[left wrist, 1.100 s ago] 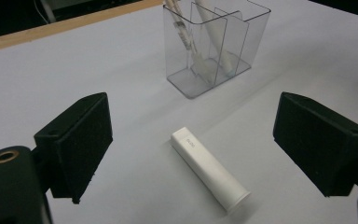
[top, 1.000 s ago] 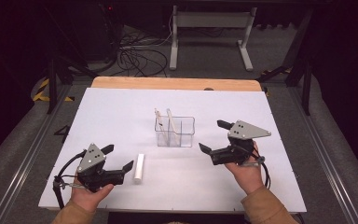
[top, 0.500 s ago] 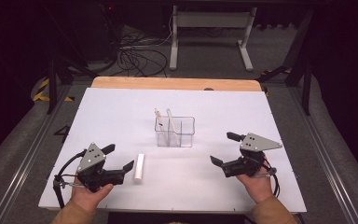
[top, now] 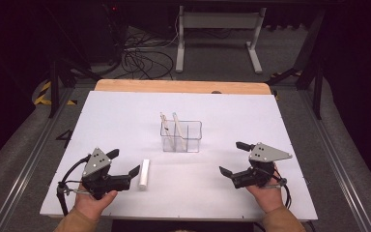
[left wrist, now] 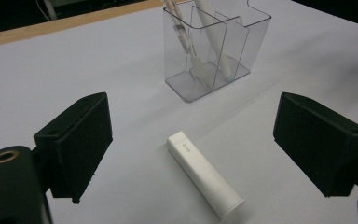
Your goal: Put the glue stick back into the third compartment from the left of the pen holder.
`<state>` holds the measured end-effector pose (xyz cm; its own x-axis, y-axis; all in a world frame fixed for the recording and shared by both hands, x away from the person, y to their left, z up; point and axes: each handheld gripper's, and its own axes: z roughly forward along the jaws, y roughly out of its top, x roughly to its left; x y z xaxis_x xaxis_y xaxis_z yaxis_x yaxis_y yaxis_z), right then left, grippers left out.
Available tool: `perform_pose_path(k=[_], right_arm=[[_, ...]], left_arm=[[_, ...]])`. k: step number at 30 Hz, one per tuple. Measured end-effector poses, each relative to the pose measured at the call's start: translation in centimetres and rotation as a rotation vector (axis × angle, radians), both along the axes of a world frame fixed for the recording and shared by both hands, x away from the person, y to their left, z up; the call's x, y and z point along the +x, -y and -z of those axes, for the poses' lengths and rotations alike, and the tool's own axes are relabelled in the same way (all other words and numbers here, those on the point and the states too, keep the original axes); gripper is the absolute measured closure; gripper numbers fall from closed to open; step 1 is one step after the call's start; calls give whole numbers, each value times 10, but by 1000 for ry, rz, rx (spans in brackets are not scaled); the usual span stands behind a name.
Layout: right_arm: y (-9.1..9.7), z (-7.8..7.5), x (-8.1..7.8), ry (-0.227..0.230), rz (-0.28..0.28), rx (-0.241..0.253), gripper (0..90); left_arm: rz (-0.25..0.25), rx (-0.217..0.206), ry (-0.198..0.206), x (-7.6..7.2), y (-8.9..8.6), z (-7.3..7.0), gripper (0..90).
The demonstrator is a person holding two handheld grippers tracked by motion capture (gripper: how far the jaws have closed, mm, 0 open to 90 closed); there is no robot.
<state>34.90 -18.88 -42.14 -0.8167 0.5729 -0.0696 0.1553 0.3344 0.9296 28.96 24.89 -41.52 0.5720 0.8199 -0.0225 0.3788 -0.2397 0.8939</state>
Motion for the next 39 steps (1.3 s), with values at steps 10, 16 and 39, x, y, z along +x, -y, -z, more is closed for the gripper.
perform_pose_path(k=[10, 16, 39], right_arm=[[-1, 1, -1, 7, -1, -5, 3], [-2, 3, -2, 6, -4, -11, 4], [-2, 3, -3, 7, -5, -7, 5]], left_arm=[[-55, 0, 1, -4, 5, -1, 148], [-85, 10, -6, -5, 9, -3, 166], [-181, 19, -34, -8, 23, 8, 184]])
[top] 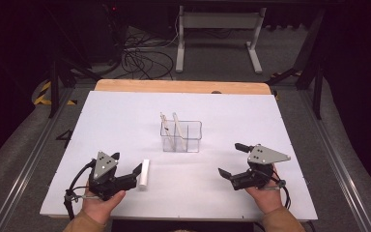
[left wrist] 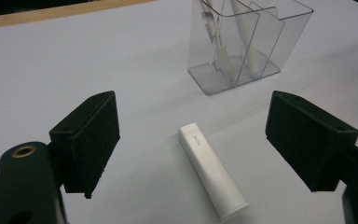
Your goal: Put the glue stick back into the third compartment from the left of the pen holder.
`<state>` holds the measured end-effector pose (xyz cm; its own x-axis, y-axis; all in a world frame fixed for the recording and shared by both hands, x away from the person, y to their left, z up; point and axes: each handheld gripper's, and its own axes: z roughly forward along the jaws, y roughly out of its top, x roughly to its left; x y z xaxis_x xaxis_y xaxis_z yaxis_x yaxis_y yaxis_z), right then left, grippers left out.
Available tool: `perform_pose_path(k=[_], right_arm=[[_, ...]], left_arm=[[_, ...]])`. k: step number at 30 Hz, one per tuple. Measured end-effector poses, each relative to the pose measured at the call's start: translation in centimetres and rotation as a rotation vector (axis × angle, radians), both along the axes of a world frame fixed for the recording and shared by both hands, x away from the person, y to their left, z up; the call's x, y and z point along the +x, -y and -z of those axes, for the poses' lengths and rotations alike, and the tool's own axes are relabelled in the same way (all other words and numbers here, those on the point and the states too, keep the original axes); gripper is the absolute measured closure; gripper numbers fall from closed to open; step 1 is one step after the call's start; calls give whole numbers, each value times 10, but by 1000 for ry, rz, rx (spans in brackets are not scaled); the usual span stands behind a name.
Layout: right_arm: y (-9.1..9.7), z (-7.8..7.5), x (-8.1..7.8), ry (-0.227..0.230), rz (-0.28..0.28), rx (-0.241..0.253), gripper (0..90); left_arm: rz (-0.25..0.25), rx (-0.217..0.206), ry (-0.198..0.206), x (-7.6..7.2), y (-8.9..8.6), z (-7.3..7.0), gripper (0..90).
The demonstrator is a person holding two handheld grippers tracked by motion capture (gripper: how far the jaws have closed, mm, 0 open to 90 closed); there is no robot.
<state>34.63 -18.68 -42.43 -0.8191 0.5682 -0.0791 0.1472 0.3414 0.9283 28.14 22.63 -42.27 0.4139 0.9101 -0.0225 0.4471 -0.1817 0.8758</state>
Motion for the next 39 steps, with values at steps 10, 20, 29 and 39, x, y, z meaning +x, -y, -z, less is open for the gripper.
perform_pose_path(k=[10, 20, 29, 39], right_arm=[[-1, 1, 0, -2, -5, -5, 5], [-2, 2, -1, -4, -7, -7, 5], [-2, 3, -1, -5, -6, -10, 6], [-4, 3, -2, -5, -10, -12, 6]], left_arm=[[3, 21, -28, -2, 10, 11, 188], [16, 40, -52, -5, 17, 23, 202], [14, 47, -65, -7, 21, 30, 202], [16, 65, -84, -10, 27, 40, 203]])
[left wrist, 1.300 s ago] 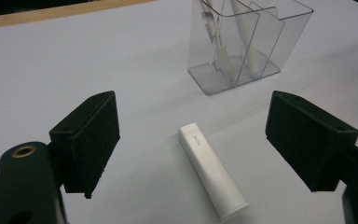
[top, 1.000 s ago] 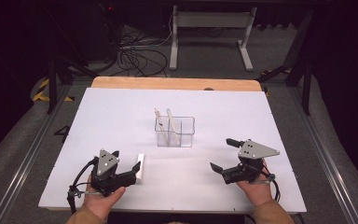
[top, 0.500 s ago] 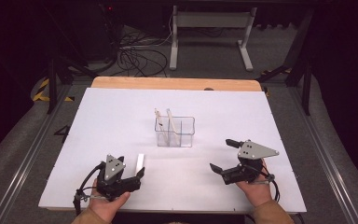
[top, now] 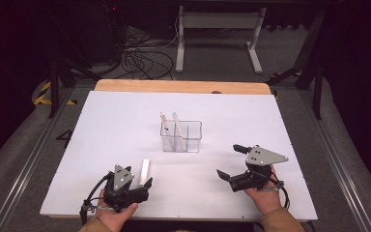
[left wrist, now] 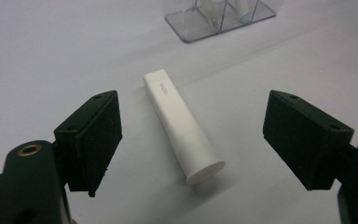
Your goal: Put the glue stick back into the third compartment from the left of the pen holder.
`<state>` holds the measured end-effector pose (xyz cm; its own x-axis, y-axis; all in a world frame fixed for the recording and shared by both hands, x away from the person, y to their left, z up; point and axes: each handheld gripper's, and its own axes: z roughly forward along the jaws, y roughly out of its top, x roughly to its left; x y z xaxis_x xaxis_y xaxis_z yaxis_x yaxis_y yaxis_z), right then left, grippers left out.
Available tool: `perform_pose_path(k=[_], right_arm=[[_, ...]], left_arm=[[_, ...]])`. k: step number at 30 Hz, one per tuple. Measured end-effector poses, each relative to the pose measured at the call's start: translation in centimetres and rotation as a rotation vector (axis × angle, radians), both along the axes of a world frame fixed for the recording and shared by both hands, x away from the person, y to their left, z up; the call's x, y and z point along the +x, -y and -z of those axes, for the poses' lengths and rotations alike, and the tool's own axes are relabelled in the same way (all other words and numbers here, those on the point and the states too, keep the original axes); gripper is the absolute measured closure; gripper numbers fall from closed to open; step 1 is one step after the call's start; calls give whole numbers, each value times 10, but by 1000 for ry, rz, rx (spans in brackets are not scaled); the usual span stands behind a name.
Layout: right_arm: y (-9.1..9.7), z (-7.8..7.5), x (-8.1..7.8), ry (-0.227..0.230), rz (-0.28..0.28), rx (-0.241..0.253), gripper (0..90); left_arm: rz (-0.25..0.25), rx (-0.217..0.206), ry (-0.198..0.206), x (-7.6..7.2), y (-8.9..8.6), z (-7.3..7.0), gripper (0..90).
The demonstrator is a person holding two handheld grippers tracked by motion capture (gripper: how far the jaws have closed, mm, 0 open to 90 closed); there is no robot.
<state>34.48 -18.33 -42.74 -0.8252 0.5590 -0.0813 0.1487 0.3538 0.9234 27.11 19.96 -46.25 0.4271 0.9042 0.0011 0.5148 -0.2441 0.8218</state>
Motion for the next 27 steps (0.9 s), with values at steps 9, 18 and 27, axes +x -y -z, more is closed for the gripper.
perform_pose_path(k=[9, 18, 27], right_arm=[[0, 0, 0, 0, 0, -3, 6], [0, 1, 0, -2, -1, -4, 6], [0, 1, 0, -1, -3, -2, 6]], left_arm=[[0, 20, -22, -3, 3, 7, 204], [-26, 31, -47, -2, 5, 10, 215], [-46, 24, -69, -1, 7, 11, 258]])
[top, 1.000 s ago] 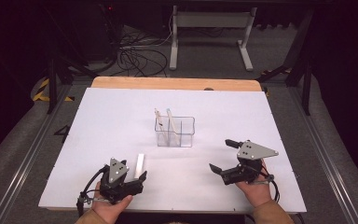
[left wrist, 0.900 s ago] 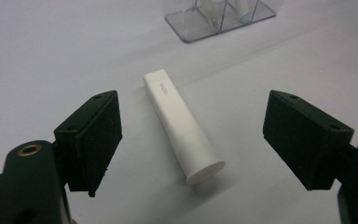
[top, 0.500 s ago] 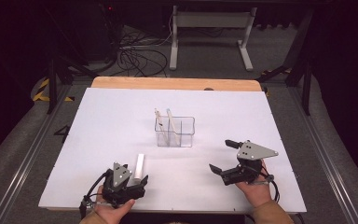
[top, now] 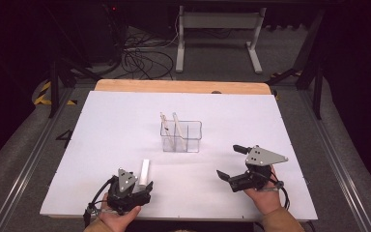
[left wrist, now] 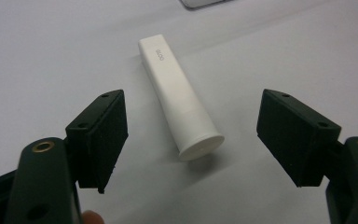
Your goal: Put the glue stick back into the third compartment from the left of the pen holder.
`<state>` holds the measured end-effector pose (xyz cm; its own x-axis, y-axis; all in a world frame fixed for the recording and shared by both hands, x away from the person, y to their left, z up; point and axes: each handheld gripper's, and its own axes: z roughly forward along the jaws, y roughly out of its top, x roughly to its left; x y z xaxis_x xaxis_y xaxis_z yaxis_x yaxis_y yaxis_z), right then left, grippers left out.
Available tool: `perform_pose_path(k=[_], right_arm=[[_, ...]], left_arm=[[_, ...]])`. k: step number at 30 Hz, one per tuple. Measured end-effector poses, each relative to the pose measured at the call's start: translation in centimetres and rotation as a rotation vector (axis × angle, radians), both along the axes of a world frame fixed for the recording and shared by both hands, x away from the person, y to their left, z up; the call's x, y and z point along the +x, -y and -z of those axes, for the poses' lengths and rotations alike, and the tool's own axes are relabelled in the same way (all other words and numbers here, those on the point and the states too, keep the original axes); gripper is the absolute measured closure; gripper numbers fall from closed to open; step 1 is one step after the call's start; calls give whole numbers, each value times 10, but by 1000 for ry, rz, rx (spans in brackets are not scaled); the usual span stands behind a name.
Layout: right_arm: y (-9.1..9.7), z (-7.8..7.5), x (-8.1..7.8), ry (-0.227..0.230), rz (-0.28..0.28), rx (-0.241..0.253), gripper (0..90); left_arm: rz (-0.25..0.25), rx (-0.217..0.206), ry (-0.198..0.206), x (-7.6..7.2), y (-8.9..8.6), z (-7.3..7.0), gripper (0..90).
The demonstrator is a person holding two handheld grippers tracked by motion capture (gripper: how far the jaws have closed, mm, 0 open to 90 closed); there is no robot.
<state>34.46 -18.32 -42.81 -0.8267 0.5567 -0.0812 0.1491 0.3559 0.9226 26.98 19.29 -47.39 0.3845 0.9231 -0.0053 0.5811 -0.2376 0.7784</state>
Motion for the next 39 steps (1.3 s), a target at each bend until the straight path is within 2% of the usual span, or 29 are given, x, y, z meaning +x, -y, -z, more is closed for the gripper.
perform_pose_path(k=[3, 9, 24, 39], right_arm=[[0, 0, 0, -1, 0, -2, 6], [0, 1, 0, -2, -1, -3, 6], [-1, 1, 0, -3, -8, -8, 6], [-2, 2, 1, -2, -12, -18, 6]], left_arm=[[-4, -1, -8, 1, 1, 1, 300], [-19, -40, -34, 3, -2, 3, 394], [-39, 7, -70, 6, 5, 9, 531], [-72, 7, -85, 5, 9, 12, 586]])
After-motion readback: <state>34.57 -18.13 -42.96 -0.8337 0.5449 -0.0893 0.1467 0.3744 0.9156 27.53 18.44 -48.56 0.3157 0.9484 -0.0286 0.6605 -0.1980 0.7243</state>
